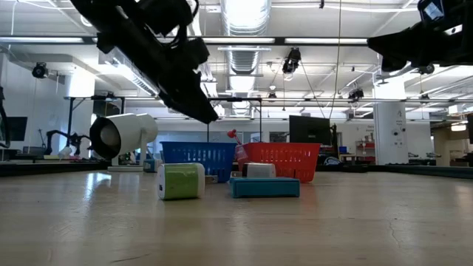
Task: Pick & Place Office items
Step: Put the black charger adapter into the red bin
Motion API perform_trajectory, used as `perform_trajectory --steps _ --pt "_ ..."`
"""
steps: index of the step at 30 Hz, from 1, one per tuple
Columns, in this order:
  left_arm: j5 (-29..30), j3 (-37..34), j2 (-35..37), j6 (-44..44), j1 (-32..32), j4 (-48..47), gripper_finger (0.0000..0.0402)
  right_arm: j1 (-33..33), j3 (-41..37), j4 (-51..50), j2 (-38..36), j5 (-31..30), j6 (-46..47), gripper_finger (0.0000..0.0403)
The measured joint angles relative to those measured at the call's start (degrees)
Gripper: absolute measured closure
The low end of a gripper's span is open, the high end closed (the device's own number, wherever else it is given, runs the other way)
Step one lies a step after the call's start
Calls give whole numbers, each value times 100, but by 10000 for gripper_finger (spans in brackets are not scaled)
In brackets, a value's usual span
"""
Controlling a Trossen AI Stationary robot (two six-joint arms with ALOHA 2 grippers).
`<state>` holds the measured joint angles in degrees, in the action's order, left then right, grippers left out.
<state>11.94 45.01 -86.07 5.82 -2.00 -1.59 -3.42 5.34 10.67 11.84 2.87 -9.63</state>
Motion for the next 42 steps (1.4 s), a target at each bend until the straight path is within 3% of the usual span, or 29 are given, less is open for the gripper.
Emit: perform_trajectory --steps 3,6,9,12,15,24,33,42 --pt "29 -62 320 -12 79 -1 74 0 0 -12 0 2 26 392" --pt "586 -307 787 -231 321 293 75 1 0 -21 22 9 21 392" --pt "1167 -878 1346 -576 666 1282 86 2 -2 -20 63 9 12 392" --pt "948 -1606 1863 -897 826 2623 116 2 -2 -21 72 7 -28 392" --pt "332 -2135 2427 -1062 826 3256 169 4 -2 9 75 3 42 392" --pt "-657 -2772 3985 -1122 889 3181 384 2 -2 33 92 -4 139 392" --pt "-341 -3496 4387 -1377 892 3801 397 2 -2 44 177 -4 177 392" --pt "-291 -3616 4666 -1682 892 3542 398 2 -2 198 186 -4 307 392"
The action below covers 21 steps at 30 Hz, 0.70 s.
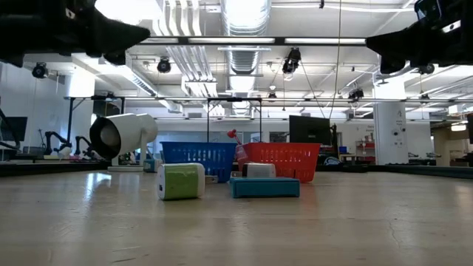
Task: Pick & Place Office items
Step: Put the black charger adapter into the red bin
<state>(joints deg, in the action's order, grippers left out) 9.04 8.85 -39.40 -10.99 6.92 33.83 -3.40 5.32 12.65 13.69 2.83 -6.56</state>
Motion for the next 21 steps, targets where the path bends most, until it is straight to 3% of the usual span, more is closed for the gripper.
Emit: perform_trajectory --steps 12,21 --pt "246 -700 893 -106 -29 178 399 -2 0 -5 2 0 11 392" --pt "295 -851 1102 -78 -101 -36 398 -2 0 -8 2 2 -90 392"
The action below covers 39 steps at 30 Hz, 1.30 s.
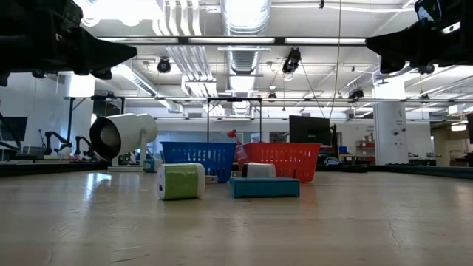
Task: Pick & Place Office items
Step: Put the black charger adapter into the red bin
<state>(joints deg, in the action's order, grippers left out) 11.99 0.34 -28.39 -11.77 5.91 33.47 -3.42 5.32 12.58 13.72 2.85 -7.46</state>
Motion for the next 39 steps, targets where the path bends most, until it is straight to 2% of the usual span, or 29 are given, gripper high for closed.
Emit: perform_trajectory --steps 22,39 --pt "0 2 14 402 0 165 391 2 0 248 10 -323 478 392" --pt "-2 4 12 431 0 166 390 0 0 751 898 -608 448 392"
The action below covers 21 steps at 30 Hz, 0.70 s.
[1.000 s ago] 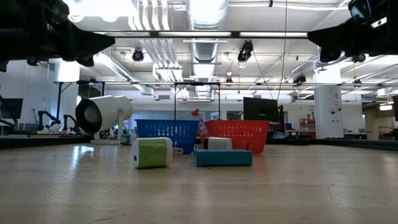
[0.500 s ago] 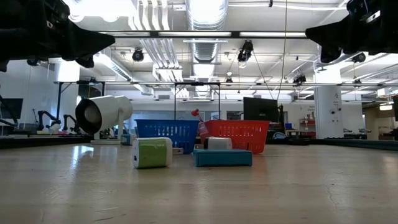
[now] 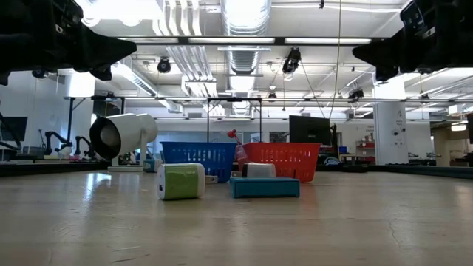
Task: Pick & Place Office items
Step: Put the black charger adapter into the red bin
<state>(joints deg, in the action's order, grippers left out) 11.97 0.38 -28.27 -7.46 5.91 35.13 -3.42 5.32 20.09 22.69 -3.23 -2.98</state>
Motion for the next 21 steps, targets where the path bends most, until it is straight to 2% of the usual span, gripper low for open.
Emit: perform_trajectory --steps 15,21 --pt "0 2 0 -346 2 2 397 0 2 180 254 7 -7 392" --pt "0 2 1 43 0 200 395 0 2 411 270 9 -2 392"
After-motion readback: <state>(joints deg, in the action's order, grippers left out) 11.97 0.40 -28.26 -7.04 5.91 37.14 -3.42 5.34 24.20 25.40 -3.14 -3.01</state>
